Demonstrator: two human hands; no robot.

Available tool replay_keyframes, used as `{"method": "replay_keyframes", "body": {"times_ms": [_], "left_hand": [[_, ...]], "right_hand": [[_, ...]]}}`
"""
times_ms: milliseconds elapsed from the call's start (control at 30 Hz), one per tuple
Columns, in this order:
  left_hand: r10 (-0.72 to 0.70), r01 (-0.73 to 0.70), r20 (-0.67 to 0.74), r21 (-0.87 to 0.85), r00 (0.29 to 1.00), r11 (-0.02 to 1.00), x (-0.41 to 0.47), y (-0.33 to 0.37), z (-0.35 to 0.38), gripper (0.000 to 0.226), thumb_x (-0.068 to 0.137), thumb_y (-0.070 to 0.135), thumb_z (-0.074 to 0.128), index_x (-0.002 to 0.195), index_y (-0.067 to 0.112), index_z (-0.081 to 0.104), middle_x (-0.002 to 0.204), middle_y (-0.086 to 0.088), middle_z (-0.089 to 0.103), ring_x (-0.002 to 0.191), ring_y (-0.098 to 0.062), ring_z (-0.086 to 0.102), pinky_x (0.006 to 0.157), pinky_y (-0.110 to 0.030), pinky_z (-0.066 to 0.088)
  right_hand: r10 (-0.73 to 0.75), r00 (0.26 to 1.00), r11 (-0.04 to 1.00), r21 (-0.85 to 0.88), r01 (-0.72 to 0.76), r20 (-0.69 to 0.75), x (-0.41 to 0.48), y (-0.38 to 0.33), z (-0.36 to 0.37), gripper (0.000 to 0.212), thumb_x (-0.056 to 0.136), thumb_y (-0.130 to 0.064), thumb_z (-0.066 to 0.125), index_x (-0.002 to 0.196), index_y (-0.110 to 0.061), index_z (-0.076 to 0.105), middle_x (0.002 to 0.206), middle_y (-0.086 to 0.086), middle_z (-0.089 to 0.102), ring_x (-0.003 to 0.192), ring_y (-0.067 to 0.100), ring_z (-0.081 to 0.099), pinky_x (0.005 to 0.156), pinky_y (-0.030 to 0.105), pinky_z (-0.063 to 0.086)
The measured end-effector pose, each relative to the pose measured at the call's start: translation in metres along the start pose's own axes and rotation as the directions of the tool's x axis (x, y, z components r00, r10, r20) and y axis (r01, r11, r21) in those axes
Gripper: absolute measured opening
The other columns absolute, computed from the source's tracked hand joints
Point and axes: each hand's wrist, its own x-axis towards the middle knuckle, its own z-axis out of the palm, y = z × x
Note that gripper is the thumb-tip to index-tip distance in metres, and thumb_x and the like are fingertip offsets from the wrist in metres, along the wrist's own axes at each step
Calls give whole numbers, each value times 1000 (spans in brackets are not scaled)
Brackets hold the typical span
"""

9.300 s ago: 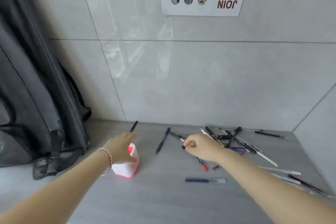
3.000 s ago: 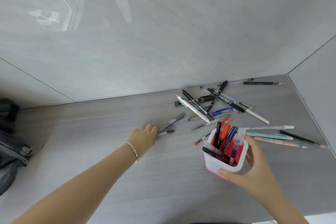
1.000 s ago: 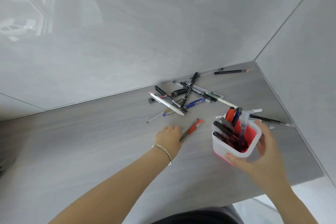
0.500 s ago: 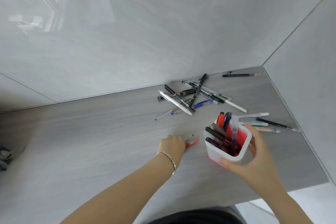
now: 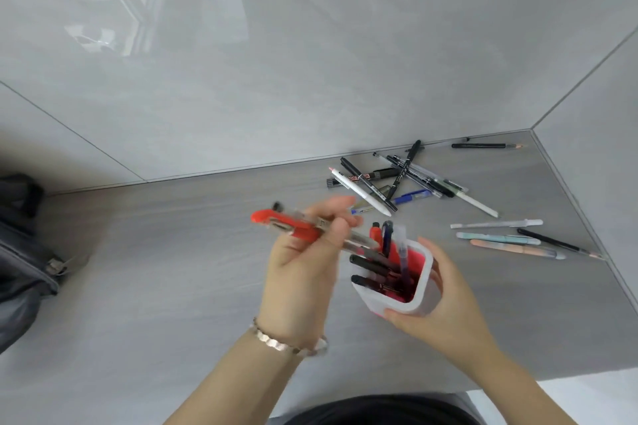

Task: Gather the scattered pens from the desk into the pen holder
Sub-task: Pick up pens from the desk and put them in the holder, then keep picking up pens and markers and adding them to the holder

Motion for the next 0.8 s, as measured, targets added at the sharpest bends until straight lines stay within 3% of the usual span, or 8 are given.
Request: {"method": "replay_keyframes", "body": {"times_ms": [67,133,233,333,467,633,667,800], "left_hand": [[-69,66,31,88,997,994,-8,-13,11,32,72,2,51,75,25,73,63,10,67,68,-5,65,67,-17,53],[-24,32,-25,380,999,925,-14,-28,15,42,73,-5,54,77,35,67,75,10,69,77,-6,66,72,-18,52],[106,-40,-77,592,991,805,-19,-35,9,74,74,-13,58,90,59,51,88,8,69,86,0,65,73,-11,50],[264,-227,49,676,963,701,-20,-30,-4,96,74,-3,61,112,73,18,95,27,62,88,-5,66,72,-11,51],[397,-406,258,841,881,357,-16,-30,-23,77,75,13,65,128,50,24,95,19,56,97,1,57,73,0,44],[518,-394,326,919,791,23,-15,-39,-32,40,79,28,59,117,22,49,116,12,62,114,-8,49,102,-22,23],[516,-390,305,919,800,61,-19,-41,-32,35,82,28,57,116,21,51,123,13,57,120,-9,46,104,-22,21],[198,-362,306,713,931,600,-32,-38,-27,47,89,45,45,132,27,38,149,16,28,136,-6,30,111,-17,26]], "right_hand": [[12,999,1000,5,-12,33,2,1,11,90,50,-9,87,116,-47,40,119,-16,56,110,-8,52,90,8,43],[18,999,999,46,-20,51,3,0,19,94,45,-16,86,123,-40,38,124,-7,55,114,2,54,100,29,46],[20,999,998,55,-22,39,-1,-8,26,95,39,-26,83,117,-49,34,126,-11,53,115,-1,51,101,28,45],[29,998,999,24,-30,49,-4,-8,25,101,44,-26,87,127,-43,33,129,-14,50,120,3,47,105,38,41],[33,998,999,-6,-32,53,-6,-7,25,101,47,-31,87,130,-43,30,132,-13,48,123,4,45,106,41,40],[8,999,1000,-1,-8,40,-8,-12,21,98,47,-28,88,128,-39,34,129,-13,51,119,2,49,102,32,44],[-4,999,1000,6,4,37,-9,-13,20,97,48,-25,88,128,-38,35,128,-12,52,118,2,50,101,29,44],[-44,998,999,20,44,46,-12,-12,22,97,50,-13,89,129,-36,36,126,-11,54,118,0,50,98,24,44]]}}
